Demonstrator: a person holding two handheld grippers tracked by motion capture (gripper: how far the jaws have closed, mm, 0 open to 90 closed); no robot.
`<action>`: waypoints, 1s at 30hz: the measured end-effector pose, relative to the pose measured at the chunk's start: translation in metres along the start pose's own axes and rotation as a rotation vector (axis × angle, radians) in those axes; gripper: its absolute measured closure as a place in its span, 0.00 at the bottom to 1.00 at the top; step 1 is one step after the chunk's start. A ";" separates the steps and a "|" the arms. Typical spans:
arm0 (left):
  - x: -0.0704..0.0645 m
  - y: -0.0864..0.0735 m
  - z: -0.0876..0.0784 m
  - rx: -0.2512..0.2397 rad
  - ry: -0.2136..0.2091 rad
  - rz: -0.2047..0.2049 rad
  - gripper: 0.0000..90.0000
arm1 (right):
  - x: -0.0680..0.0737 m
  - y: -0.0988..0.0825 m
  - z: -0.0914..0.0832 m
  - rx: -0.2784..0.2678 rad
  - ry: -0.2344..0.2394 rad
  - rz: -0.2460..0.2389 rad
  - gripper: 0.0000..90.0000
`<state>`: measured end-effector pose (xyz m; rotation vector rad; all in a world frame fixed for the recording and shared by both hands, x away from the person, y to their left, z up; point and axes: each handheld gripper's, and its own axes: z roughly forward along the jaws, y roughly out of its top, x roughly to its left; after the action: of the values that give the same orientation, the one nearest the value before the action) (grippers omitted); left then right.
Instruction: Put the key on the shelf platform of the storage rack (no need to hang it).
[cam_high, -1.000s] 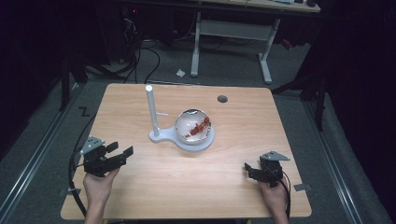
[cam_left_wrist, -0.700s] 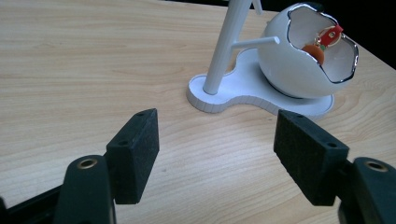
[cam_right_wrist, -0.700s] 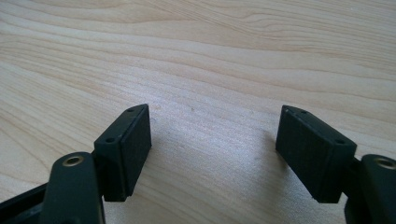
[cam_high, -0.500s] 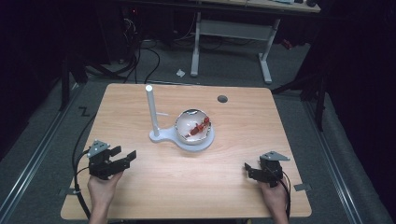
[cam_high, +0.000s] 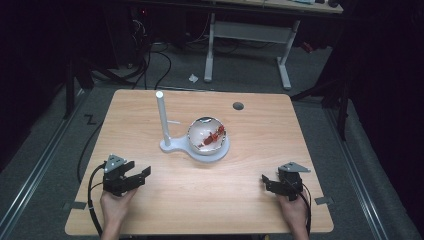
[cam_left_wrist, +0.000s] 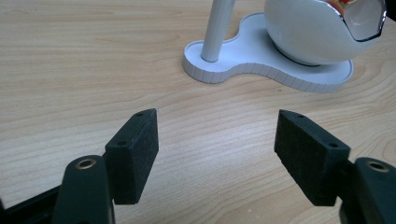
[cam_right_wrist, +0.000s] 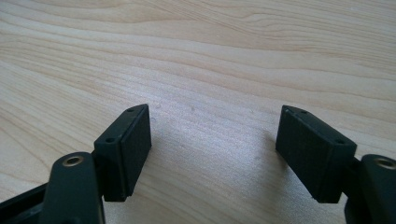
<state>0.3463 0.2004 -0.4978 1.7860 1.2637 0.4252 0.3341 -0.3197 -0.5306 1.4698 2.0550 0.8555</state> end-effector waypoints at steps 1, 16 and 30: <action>0.000 -0.004 0.003 0.011 0.004 0.000 0.34 | 0.000 0.000 0.000 0.000 0.000 0.000 0.30; -0.009 -0.009 0.026 0.064 0.076 0.087 0.34 | 0.000 0.000 0.000 0.000 0.000 0.000 0.30; -0.017 -0.009 0.051 0.141 0.119 0.148 0.34 | 0.000 0.000 0.000 0.000 0.000 0.000 0.30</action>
<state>0.3694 0.1628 -0.5305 2.0076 1.2738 0.5437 0.3340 -0.3197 -0.5306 1.4693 2.0550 0.8554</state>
